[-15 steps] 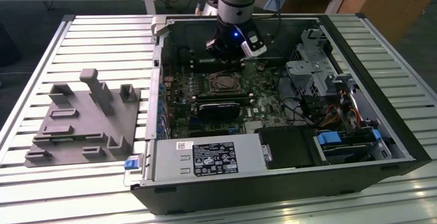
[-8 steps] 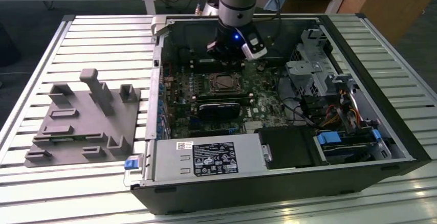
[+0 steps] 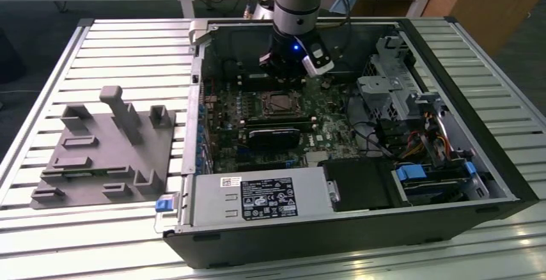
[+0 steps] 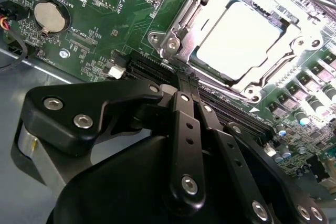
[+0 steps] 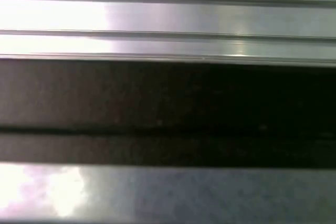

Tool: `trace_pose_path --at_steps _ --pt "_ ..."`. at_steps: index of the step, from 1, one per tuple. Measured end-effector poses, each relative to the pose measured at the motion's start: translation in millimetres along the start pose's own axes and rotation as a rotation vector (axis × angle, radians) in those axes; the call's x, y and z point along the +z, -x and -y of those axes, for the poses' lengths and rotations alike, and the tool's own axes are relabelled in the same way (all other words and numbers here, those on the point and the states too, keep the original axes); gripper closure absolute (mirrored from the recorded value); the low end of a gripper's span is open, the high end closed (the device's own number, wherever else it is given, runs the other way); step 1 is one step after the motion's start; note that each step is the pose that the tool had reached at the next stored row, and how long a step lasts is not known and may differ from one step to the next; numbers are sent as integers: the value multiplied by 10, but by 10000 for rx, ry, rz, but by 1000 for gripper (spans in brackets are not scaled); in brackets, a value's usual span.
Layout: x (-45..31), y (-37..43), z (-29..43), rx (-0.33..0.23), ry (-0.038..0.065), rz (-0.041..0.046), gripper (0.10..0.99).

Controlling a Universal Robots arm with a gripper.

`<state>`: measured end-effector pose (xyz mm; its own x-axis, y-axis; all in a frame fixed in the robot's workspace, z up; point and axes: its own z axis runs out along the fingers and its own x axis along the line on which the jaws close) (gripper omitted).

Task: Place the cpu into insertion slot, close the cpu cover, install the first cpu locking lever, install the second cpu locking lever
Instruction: 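Install the first cpu locking lever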

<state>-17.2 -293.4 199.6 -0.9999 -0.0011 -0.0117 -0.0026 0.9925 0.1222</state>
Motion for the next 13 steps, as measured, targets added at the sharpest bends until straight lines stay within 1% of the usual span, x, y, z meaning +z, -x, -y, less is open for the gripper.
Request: trace_pose_path --at_steps 6,8,13 --pt "-17 1 -3 -1 -2 2 973" --pt "-16 2 -3 -2 -24 4 973" --pt "-1 1 -5 -3 -259 0 973"
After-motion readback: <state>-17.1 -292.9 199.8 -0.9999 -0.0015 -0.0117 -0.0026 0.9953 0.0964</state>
